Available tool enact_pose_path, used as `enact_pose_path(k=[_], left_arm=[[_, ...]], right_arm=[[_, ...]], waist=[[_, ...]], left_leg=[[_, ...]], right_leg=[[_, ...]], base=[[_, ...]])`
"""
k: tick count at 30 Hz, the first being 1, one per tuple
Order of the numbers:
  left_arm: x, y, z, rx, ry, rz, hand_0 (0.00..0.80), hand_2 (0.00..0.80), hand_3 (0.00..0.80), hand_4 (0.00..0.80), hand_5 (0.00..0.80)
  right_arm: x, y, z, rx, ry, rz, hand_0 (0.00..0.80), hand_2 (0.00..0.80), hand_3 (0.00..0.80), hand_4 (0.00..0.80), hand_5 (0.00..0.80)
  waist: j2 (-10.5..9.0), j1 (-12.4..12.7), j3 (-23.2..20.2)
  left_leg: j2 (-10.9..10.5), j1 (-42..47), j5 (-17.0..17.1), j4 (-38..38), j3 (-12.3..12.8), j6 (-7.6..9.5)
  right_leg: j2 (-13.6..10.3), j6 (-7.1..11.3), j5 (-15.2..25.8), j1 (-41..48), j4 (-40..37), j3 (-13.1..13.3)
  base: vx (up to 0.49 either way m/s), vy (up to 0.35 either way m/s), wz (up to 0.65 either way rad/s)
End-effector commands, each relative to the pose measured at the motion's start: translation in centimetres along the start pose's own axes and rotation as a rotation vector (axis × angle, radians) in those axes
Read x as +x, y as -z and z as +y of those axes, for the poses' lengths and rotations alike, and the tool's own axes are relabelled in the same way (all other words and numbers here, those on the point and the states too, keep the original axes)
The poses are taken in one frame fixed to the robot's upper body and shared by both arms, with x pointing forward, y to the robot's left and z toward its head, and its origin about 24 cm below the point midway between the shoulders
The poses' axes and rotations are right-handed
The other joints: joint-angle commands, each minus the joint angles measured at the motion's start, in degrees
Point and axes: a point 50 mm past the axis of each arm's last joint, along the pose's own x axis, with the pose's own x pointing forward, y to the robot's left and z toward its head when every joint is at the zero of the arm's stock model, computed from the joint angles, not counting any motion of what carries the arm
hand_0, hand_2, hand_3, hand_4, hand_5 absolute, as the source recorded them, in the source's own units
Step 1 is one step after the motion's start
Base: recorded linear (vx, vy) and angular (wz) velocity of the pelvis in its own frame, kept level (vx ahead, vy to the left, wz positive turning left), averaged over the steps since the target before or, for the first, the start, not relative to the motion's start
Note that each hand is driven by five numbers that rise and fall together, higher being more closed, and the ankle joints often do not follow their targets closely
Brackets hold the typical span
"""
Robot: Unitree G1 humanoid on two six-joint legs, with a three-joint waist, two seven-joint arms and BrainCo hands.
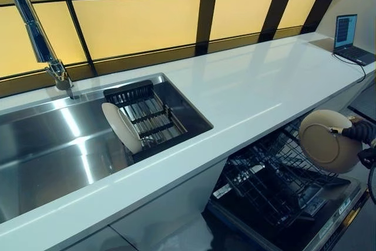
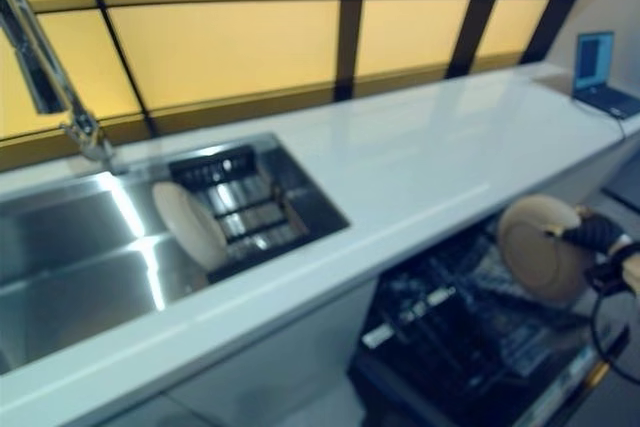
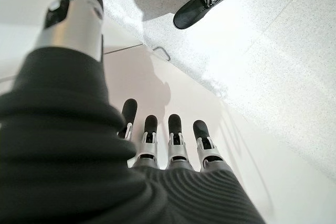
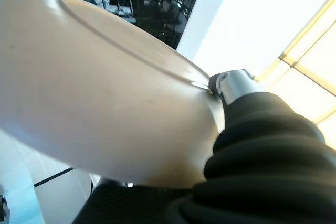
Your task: Take plates into dishwasher
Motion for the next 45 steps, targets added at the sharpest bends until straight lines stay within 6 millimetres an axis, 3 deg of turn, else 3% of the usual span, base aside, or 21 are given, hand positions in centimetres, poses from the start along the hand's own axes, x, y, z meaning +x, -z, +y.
enact_pose_path(k=[1, 22, 38, 45], left_arm=[[0.1, -1.5, 3.3, 0.01, -0.09, -0.04, 0.0, 0.0, 0.0, 0.0, 0.0], [0.2, -2.1, 3.1, -0.017, -0.085, -0.057, 0.0, 0.0, 0.0, 0.0, 0.0], [0.2, -3.3, 2.3, -0.083, -0.069, -0.122, 0.0, 0.0, 0.0, 0.0, 0.0], [0.1, -3.4, 2.0, -0.091, -0.063, -0.139, 0.0, 0.0, 0.0, 0.0, 0.0]], right_arm=[[0.3, -2.5, 1.3, -0.087, -0.045, -0.118, 0.8, 0.8, 0.8, 0.8, 0.8], [1.3, -1.3, 8.0, -0.039, -0.257, -0.118, 0.8, 0.8, 0.8, 0.8, 0.8], [2.0, -0.9, 13.5, -0.171, -0.362, -0.118, 0.8, 0.8, 0.8, 0.8, 0.8], [2.2, 0.7, 15.8, -0.194, -0.397, -0.055, 0.8, 0.8, 0.8, 0.8, 0.8]], waist=[[-2.66, 1.3, -1.0], [-2.1, 1.7, -0.2], [-0.81, 2.8, 0.5], [-0.29, 3.8, 0.5]], left_leg=[[-4.1, -0.5, -1.8, 0.6, 0.6, 3.16], [-4.2, -0.6, -1.7, 0.7, 0.5, 3.19], [-4.8, -1.0, -1.4, 0.7, -0.4, 3.2], [-5.1, -1.1, -1.3, 0.7, -1.1, 3.13]], right_leg=[[-0.2, 4.3, 2.9, -2.3, 3.4, 1.0], [-0.1, 4.21, 2.7, -2.0, 3.3, 0.9], [-0.5, 4.06, 2.4, -2.1, 3.4, 0.5], [-0.7, 3.88, 2.2, -1.8, 3.3, 0.0]], base=[[0.0, 0.0, 0.0], [0.0, 0.0, 0.0], [-0.001, 0.003, 0.02], [0.017, -0.003, 0.05]])
